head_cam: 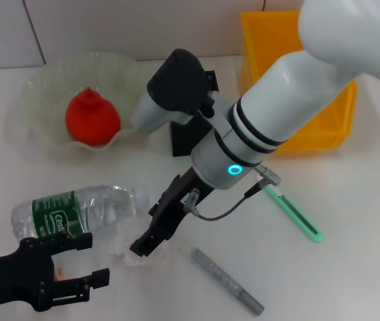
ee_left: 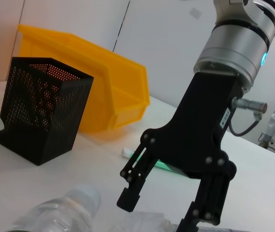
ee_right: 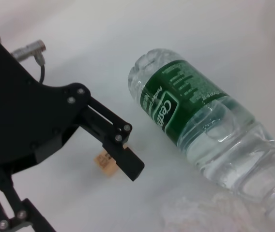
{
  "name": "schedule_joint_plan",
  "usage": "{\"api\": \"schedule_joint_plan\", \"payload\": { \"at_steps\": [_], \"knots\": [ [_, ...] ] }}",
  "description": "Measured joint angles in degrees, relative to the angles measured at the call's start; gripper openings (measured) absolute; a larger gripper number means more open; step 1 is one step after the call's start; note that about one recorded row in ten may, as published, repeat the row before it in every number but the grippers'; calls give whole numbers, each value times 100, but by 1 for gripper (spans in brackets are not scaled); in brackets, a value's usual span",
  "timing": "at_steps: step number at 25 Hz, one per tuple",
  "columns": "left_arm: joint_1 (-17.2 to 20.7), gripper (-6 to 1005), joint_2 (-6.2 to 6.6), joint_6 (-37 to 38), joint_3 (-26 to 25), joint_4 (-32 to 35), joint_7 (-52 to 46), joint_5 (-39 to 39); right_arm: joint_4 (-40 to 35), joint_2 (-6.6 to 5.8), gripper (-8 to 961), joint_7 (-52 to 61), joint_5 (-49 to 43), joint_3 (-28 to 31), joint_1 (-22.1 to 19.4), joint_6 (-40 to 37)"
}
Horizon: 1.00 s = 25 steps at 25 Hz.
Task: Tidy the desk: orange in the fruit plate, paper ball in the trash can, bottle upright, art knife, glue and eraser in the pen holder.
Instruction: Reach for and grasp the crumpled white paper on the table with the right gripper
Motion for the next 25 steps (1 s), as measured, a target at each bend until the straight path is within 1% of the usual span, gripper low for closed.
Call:
{"api": "schedule_joint_plan", "payload": {
  "at_steps": [2, 12, 16, 25],
  "knots": [
    [2, 810, 0, 0, 0, 0, 0, 1, 5, 0, 789, 60, 8, -194, 6, 161],
    [3, 810, 0, -10, 0, 0, 0, 1, 164, 4, 790, 81, 80, -496, 96, 495],
    [3, 810, 0, -20, 0, 0, 0, 1, 196, 5, 790, 81, 123, -514, 101, 522],
    [2, 810, -5, -42, 0, -1, 0, 1, 246, 9, 680, 46, 133, -486, 140, 487]
  ]
}}
